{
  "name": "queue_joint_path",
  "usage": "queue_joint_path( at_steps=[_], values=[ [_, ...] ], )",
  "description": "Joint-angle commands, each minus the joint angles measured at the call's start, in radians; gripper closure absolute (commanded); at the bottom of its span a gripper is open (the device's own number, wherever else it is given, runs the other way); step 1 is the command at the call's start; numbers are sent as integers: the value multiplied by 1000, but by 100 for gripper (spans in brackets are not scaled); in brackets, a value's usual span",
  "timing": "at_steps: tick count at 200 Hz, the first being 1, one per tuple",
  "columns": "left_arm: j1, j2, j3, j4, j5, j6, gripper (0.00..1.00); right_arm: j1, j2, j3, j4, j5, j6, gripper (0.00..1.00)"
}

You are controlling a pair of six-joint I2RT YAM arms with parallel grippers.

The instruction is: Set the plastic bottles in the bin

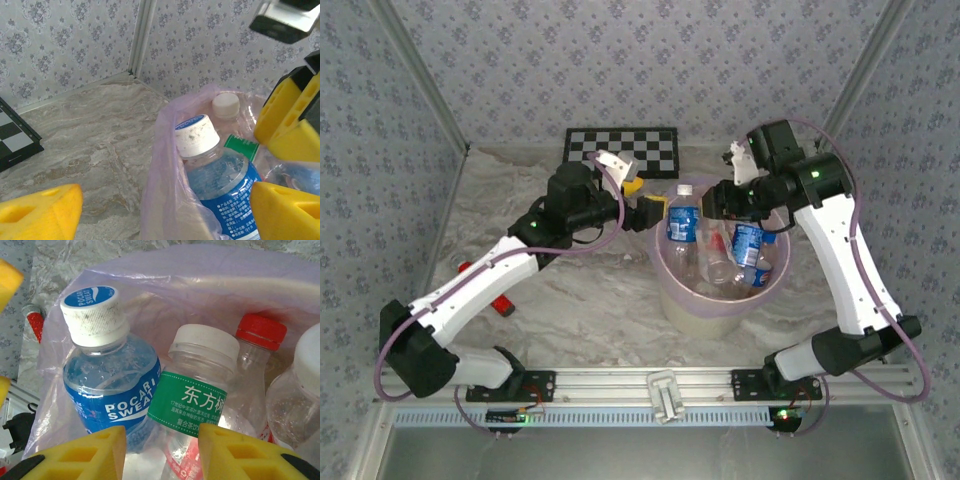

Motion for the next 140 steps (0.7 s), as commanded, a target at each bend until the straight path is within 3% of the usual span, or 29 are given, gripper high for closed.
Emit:
queue_joint_path(
  at_steps=[1,36,79,101,122,140],
  values=[
    [5,1,28,20,9,-6,13,3,-30,83,-22,27,5,57],
    [5,1,19,25,14,-17,12,-45,-50,238,-97,77,-31,40],
    [6,15,22,29,28,-23,11,-270,-135,229,-231,117,-65,25],
    [8,21,28,26,34,-20,11,-352,-216,116,-256,194,-72,16],
    [19,21,26,32,42,-30,11,-413,-287,-15,-252,118,-61,15],
    [29,27,29,36,66,-39,11,-450,-339,-104,-236,46,-47,20]
  ],
)
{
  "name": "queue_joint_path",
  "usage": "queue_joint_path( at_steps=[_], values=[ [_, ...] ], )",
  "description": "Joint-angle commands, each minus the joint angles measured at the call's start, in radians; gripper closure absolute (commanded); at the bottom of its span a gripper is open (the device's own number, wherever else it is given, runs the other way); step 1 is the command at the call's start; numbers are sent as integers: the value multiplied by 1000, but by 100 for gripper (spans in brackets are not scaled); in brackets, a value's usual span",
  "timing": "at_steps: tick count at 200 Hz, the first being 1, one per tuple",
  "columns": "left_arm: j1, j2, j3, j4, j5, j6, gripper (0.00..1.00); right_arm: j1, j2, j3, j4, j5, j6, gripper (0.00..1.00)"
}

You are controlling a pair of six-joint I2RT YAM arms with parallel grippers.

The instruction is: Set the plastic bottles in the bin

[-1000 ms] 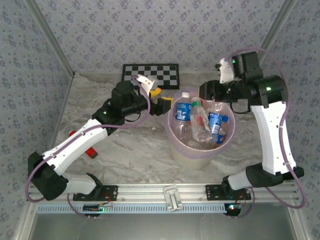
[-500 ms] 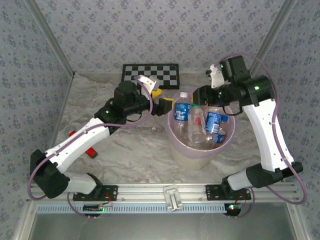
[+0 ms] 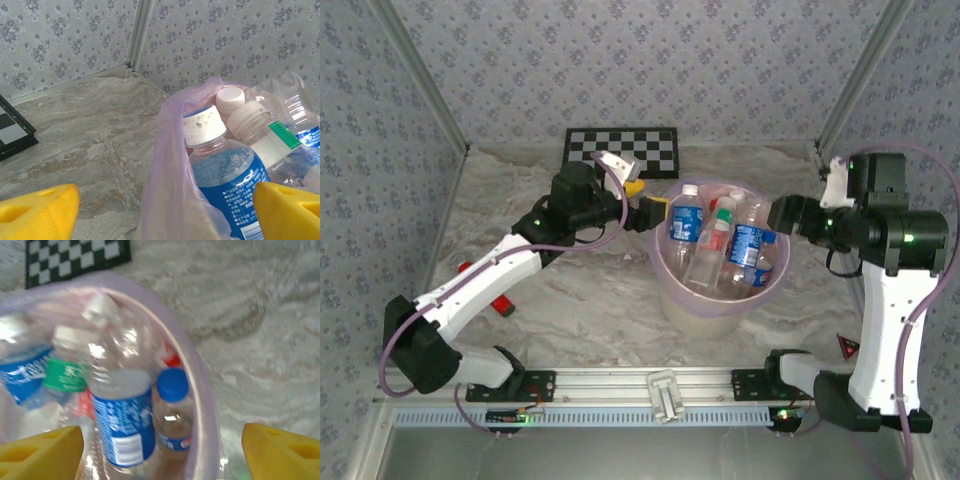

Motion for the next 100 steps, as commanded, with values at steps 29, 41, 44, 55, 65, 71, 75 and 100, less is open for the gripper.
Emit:
queue_joint_path(
  at_steps=[29,41,44,55,65,71,75,100],
  values=[
    [44,-3,31,40,67,-32,10,-67,-93,-235,40,-217,27,30],
    [56,-13,32,27,66,-33,10,-67,-96,-279,76,-255,34,32],
    [60,-16,32,23,66,-32,10,-67,-97,-289,86,-263,37,33],
    [70,-30,32,-1,57,-24,9,-65,-100,-315,124,-295,45,35],
    [84,-48,29,-29,42,-11,8,-57,-107,-341,162,-338,69,35],
    [96,-60,25,-50,30,-5,8,-47,-113,-361,187,-357,87,36],
    [106,-67,23,-63,22,-1,8,-38,-115,-374,204,-365,99,36],
    [202,-126,-6,-135,-4,-13,7,51,-117,-439,307,-361,178,38]
  ],
)
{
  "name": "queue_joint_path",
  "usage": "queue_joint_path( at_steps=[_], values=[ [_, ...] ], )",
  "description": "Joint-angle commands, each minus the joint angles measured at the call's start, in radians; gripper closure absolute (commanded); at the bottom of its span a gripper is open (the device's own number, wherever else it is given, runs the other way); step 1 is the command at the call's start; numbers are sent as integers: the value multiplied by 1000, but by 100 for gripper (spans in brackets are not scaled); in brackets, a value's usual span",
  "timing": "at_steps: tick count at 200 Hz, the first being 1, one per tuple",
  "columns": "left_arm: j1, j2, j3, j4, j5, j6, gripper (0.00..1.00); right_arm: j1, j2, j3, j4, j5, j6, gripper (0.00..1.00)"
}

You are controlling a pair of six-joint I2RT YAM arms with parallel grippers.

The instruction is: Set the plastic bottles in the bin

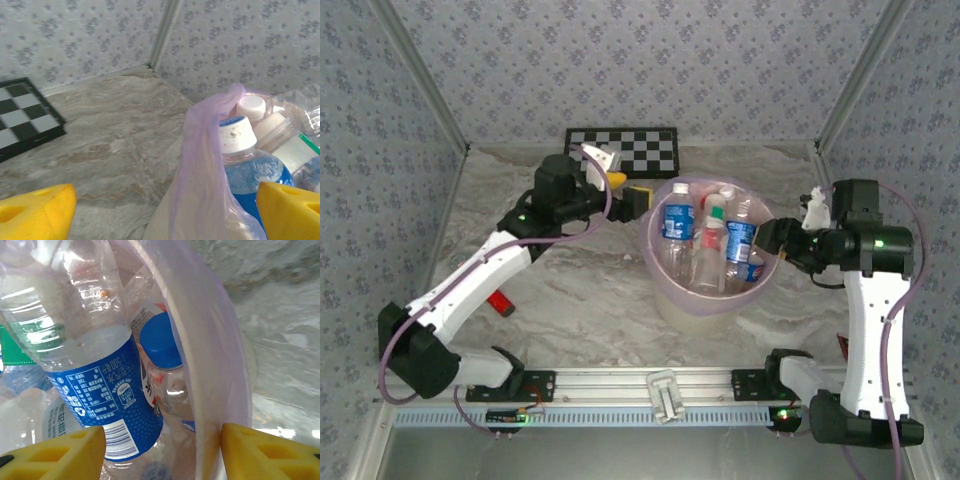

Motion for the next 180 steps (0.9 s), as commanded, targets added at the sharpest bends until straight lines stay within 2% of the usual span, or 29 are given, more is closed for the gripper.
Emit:
queue_joint_path(
  at_steps=[1,42,69,92,114,136,153,164,180],
  values=[
    [83,-85,-8,-71,-29,1,7,77,-8,-54,133,-90,99,38],
    [326,-221,-82,-251,-85,4,6,275,45,-111,352,5,245,39],
    [533,-294,-161,-326,-103,5,6,400,146,-96,520,62,290,38],
    [658,-319,-234,-328,-85,-11,5,479,264,-54,633,75,295,39],
    [716,-329,-298,-300,-112,-39,3,519,379,5,735,60,294,39],
    [722,-329,-364,-265,-288,-47,2,525,481,96,802,37,295,39],
    [723,-325,-420,-217,-349,-54,1,519,517,160,788,36,274,37],
    [723,-319,-448,-182,-358,-60,1,505,516,203,724,54,233,33],
    [723,-305,-484,-138,-369,-71,1,455,481,214,655,78,181,20]
  ],
)
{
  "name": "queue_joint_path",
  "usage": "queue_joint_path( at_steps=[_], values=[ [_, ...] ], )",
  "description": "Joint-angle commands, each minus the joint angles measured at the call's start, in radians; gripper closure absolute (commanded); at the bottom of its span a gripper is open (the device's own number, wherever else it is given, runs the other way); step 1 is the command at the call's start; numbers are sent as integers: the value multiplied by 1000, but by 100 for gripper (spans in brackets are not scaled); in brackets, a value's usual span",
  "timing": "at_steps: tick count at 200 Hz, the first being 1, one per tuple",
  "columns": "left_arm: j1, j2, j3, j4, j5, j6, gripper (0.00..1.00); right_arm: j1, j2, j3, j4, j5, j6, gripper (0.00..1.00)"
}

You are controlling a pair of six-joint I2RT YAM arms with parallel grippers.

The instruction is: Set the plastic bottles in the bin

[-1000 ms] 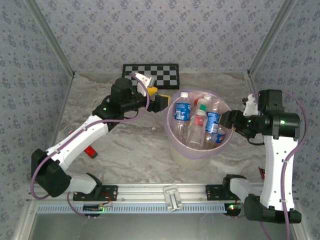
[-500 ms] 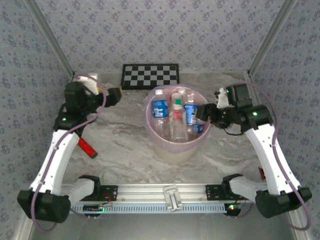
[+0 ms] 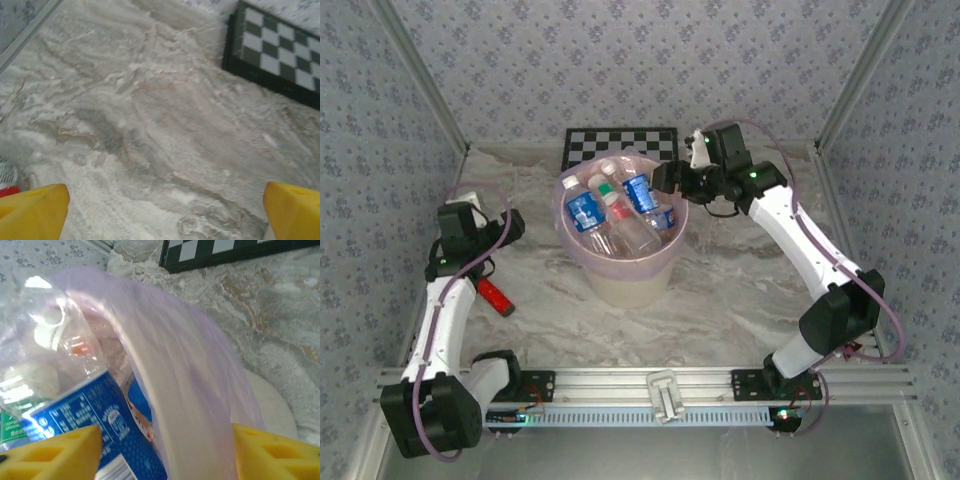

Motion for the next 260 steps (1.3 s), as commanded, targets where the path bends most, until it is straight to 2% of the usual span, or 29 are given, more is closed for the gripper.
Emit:
queue_joint_path(
  at_steps=[1,20,47,83,105,124,145,182,210,226,243,260],
  values=[
    [7,8,-38,103,-75,-30,1,-57,-56,67,-77,25,-75,19],
    [7,44,-82,176,-76,-50,1,-152,-127,12,-115,37,-129,0],
    [6,130,-141,300,-59,-62,1,-294,-210,-139,-74,105,-223,0],
    [0,220,-190,432,-31,-30,1,-416,-266,-338,61,298,-348,0],
    [-21,232,-198,476,-39,15,1,-424,-309,-544,286,534,-369,0],
    [-43,251,-191,507,-40,83,1,-434,-325,-705,499,631,-422,0],
    [-77,299,-183,521,-88,148,1,-438,-309,-812,657,695,-469,0],
    [-84,377,-245,704,-91,152,1,-442,-244,-900,811,728,-530,0],
    [-89,417,-256,810,-146,176,1,-443,-209,-971,976,749,-551,0],
    [-89,443,-239,832,-195,207,1,-441,-187,-1002,1068,765,-579,0],
    [-83,494,-237,891,-197,218,1,-442,-184,-1022,1135,760,-591,0],
    [-116,524,-230,914,-213,259,1,-444,-175,-1035,1191,741,-611,0]
  ],
)
